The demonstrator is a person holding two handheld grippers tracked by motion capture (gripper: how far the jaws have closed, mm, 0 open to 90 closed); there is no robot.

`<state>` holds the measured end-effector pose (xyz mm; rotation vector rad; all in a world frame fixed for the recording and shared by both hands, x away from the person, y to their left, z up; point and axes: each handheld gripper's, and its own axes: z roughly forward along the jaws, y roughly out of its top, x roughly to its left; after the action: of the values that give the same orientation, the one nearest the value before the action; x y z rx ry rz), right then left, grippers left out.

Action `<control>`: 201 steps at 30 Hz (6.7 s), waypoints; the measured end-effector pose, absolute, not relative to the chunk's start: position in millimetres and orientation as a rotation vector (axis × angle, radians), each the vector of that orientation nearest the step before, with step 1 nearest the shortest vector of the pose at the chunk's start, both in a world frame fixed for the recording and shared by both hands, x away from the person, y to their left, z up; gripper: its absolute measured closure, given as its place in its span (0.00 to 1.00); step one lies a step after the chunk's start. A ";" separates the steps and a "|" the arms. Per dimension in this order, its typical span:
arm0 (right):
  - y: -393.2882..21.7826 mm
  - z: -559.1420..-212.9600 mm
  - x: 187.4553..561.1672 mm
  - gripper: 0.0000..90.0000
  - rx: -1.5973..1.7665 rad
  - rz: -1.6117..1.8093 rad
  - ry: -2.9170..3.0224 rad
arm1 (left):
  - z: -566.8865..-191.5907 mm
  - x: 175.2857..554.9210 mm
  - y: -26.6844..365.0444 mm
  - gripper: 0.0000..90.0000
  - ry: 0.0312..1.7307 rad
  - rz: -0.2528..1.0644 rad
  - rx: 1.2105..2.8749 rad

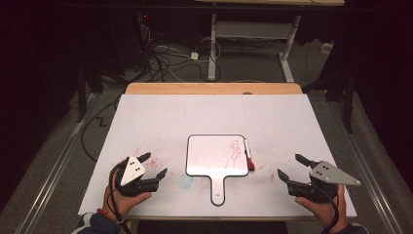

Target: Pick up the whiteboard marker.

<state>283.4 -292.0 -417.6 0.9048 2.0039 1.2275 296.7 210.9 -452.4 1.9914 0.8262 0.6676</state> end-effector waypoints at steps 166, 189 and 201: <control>-171.6 -400.9 354.9 0.91 0.777 1.553 2.281 | -440.5 354.2 40.9 0.87 0.600 0.173 1.925; -195.4 -429.6 403.3 0.91 0.797 1.426 2.128 | -442.8 319.7 155.4 0.22 0.701 0.681 2.131; -181.1 -446.2 439.1 0.91 0.825 1.422 2.035 | -457.4 292.1 208.1 0.22 0.812 0.643 2.098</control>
<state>439.1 -181.1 -446.2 0.8253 2.0351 1.4216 292.1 208.1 -457.4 2.0978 0.8125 0.6426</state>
